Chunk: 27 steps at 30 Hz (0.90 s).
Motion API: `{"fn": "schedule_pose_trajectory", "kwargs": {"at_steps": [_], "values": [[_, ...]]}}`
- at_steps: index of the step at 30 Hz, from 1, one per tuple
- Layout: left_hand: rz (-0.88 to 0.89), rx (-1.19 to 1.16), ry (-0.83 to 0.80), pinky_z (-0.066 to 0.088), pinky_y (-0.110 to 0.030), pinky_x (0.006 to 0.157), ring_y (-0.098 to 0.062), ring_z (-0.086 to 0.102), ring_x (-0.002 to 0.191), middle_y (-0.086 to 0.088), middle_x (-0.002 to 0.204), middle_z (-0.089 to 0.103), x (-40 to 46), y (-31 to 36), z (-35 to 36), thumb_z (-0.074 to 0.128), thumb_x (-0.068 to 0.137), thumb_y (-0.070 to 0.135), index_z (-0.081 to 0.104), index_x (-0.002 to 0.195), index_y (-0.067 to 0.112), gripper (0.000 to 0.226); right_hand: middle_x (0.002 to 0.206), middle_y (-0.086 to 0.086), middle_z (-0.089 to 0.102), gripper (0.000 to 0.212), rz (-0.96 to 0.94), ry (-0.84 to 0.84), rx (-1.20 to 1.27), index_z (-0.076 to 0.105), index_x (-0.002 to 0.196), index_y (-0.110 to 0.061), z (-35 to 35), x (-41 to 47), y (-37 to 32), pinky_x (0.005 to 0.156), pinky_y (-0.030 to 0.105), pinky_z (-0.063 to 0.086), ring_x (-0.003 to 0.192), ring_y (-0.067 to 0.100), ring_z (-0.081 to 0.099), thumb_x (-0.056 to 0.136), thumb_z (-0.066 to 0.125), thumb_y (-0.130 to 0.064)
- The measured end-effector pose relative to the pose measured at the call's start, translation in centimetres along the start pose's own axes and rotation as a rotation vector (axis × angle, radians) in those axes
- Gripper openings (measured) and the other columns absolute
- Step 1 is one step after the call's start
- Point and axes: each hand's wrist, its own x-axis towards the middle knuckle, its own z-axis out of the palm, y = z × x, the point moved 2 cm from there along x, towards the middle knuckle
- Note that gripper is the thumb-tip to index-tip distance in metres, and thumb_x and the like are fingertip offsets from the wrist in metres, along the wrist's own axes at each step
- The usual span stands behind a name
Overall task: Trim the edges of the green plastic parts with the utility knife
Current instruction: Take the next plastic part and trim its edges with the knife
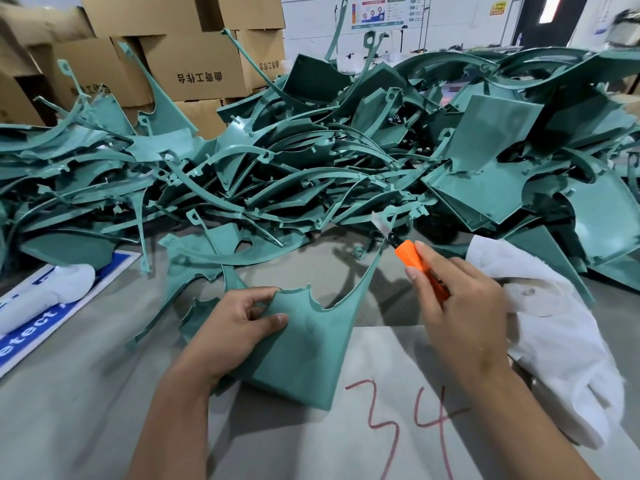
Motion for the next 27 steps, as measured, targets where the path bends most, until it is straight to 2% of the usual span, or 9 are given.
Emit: {"fn": "schedule_pose_trajectory", "kwargs": {"at_steps": [6, 8, 12, 15, 18, 20, 22, 24, 27], "values": [[0.112, 0.092, 0.262, 0.061, -0.037, 0.073, -0.03, 0.076, 0.087, -0.008, 0.093, 0.079, 0.8, -0.1, -0.1, 0.069, 0.094, 0.001, 0.069, 0.109, 0.017, 0.023, 0.09, -0.016, 0.075, 0.031, -0.005, -0.262, 0.259, 0.073, 0.131, -0.025, 1.5, -1.4, -2.2, 0.066, 0.015, 0.045, 0.067, -0.003, 0.062, 0.108, 0.054, -0.034], [0.165, 0.115, 0.327, 0.06, -0.04, 0.075, -0.025, 0.075, 0.085, -0.004, 0.092, 0.078, 1.0, 0.2, 0.5, 0.069, 0.094, 0.004, 0.067, 0.107, 0.023, 0.023, 0.077, -0.011, 0.069, 0.03, 0.065, -0.335, 0.451, 0.07, 0.129, -0.033, 2.1, -2.1, -3.5, 0.056, 0.02, 0.049, 0.054, 0.011, 0.066, 0.111, 0.045, -0.034], [0.336, 0.204, 0.381, 0.043, -0.015, 0.057, -0.001, 0.054, 0.057, 0.02, 0.06, 0.058, 1.2, 0.6, 2.6, 0.067, 0.093, 0.006, 0.059, 0.094, 0.029, 0.024, 0.071, -0.005, 0.064, 0.035, 0.151, -0.396, 0.541, 0.061, 0.136, -0.043, 2.6, -3.0, -5.0, 0.051, 0.033, 0.054, 0.049, 0.019, 0.062, 0.109, 0.041, -0.04], [0.35, 0.19, 0.392, 0.039, -0.027, 0.055, -0.009, 0.045, 0.054, 0.014, 0.058, 0.048, 1.4, 0.5, 3.6, 0.064, 0.089, 0.02, 0.056, 0.097, 0.026, 0.013, 0.069, -0.004, 0.065, 0.038, 0.176, -0.361, 0.419, 0.059, 0.142, -0.04, 2.7, -3.0, -4.8, 0.056, 0.038, 0.055, 0.053, 0.016, 0.061, 0.109, 0.041, -0.038], [0.368, 0.192, 0.404, 0.035, -0.021, 0.051, -0.006, 0.039, 0.051, 0.014, 0.055, 0.043, 1.4, 0.5, 3.7, 0.062, 0.088, 0.02, 0.055, 0.093, 0.024, 0.01, 0.081, 0.001, 0.073, 0.038, 0.137, -0.295, 0.289, 0.061, 0.144, -0.031, 2.4, -2.6, -4.4, 0.063, 0.043, 0.056, 0.059, 0.018, 0.066, 0.109, 0.045, -0.031], [0.347, 0.174, 0.398, 0.041, -0.039, 0.054, -0.029, 0.048, 0.058, -0.007, 0.062, 0.051, 1.5, 0.5, 3.7, 0.062, 0.087, 0.022, 0.055, 0.096, 0.023, 0.011, 0.097, 0.002, 0.079, 0.038, 0.099, -0.275, 0.237, 0.063, 0.144, -0.026, 2.3, -2.4, -4.3, 0.073, 0.046, 0.057, 0.071, 0.022, 0.07, 0.108, 0.051, -0.026], [0.334, 0.164, 0.394, 0.046, -0.048, 0.058, -0.036, 0.051, 0.062, -0.021, 0.071, 0.054, 1.5, 0.4, 3.6, 0.062, 0.086, 0.025, 0.056, 0.098, 0.022, 0.013, 0.092, 0.001, 0.078, 0.038, 0.099, -0.294, 0.218, 0.063, 0.144, -0.028, 2.4, -2.4, -4.4, 0.072, 0.044, 0.057, 0.071, 0.021, 0.068, 0.107, 0.053, -0.026], [0.33, 0.164, 0.393, 0.05, -0.049, 0.061, -0.034, 0.056, 0.062, -0.023, 0.073, 0.058, 1.5, 0.5, 3.7, 0.061, 0.086, 0.026, 0.056, 0.099, 0.023, 0.014, 0.089, -0.001, 0.076, 0.037, 0.129, -0.326, 0.208, 0.063, 0.143, -0.031, 2.5, -2.4, -4.4, 0.072, 0.043, 0.056, 0.069, 0.019, 0.067, 0.109, 0.05, -0.029], [0.315, 0.156, 0.393, 0.053, -0.064, 0.068, -0.047, 0.059, 0.072, -0.03, 0.079, 0.06, 1.4, 0.5, 3.8, 0.061, 0.087, 0.027, 0.057, 0.101, 0.024, 0.016, 0.079, -0.017, 0.07, 0.032, 0.185, -0.364, 0.303, 0.067, 0.134, -0.036, 2.6, -2.3, -4.2, 0.066, 0.039, 0.056, 0.06, 0.01, 0.064, 0.11, 0.047, -0.029]]}}
